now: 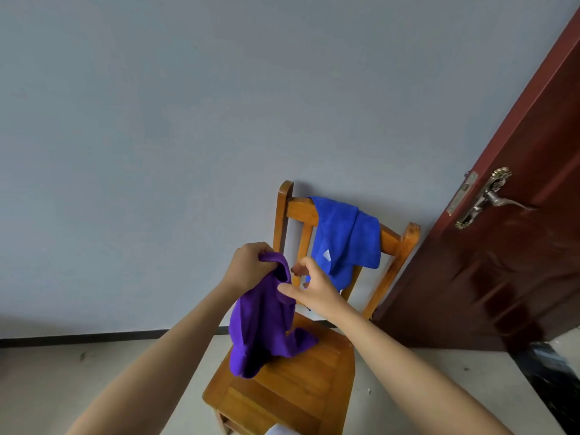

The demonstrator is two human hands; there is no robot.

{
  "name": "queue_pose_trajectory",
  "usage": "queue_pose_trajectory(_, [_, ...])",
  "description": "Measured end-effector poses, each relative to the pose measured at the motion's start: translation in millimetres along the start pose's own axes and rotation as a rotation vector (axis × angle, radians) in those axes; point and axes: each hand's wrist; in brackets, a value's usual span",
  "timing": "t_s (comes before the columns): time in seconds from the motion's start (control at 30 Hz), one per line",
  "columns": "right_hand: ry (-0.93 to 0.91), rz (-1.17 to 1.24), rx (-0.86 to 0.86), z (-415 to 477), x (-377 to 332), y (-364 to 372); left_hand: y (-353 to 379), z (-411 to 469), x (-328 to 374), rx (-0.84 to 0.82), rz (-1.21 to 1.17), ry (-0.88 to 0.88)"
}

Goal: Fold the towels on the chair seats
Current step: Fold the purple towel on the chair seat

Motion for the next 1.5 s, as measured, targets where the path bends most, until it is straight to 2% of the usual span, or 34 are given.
queue_pose_trajectory(0.13, [-0.09,-0.056,0.119,-1.7,-1.8,9.6,-0.8,-0.3,-0.2,-0.028,0.088,-0.019])
queue_pose_trajectory(0.23, [-0.034,-0.148,0.219,2.0,2.8,5.0,0.5,-2.4,-0.2,-0.039,0.114,-0.008])
queue_pose_trajectory(0.37, [-0.049,-0.129,0.203,-4.3,1.2,5.1,0.7,-4.1,-1.5,-0.018,0.104,-0.035])
queue_pose_trajectory(0.5, [0.004,-0.361,0.179,0.2,-3.7,15.0,0.3,-4.5,1.1,-0.027,0.099,-0.023])
queue_pose_trajectory(0.63, [0.058,-0.345,0.216,8.0,1.7,-1.1,-1.8,-9.2,-4.3,-0.039,0.11,-0.012])
queue_pose_trajectory(0.77, [0.0,-0.337,0.318,14.1,-14.9,-34.5,0.6,-20.0,-36.4,-0.114,0.122,-0.096])
queue_pose_trajectory(0.87, [-0.074,-0.191,0.469,21.0,-31.1,-58.8,3.1,-27.2,-59.1,-0.149,0.072,-0.177])
queue_pose_trajectory(0.93, [-0.091,-0.027,0.552,25.9,-39.8,-73.2,1.1,-27.5,-69.1,-0.096,0.068,-0.206])
queue_pose_trajectory(1.17, [-0.136,0.058,0.57,37.2,-59.1,-98.8,-24.1,-11.0,-76.3,0.168,0.03,-0.208])
queue_pose_trajectory(1.3, [-0.075,0.38,0.649,49.6,-68.6,-112.2,-52.4,6.8,-63.4,0.358,-0.109,-0.096])
queue_pose_trajectory(1.4, [-0.031,0.616,0.689,57.3,-77.7,-119.6,-72.0,19.9,-48.4,0.437,-0.233,0.004])
queue_pose_trajectory(1.47, [-0.023,0.714,0.706,62.3,-83.1,-122.6,-83.2,28.2,-42.7,0.436,-0.207,0.079])
queue_pose_trajectory(1.5, [-0.026,0.755,0.716,65.0,-85.1,-124.7,-88.3,33.0,-42.6,0.42,-0.119,0.139])
Point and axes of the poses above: each hand's wrist, its own z-axis towards the middle knuckle, its own y-axis out of the palm, x = y × z, and after that the axes turned 9 degrees about z, right-handed
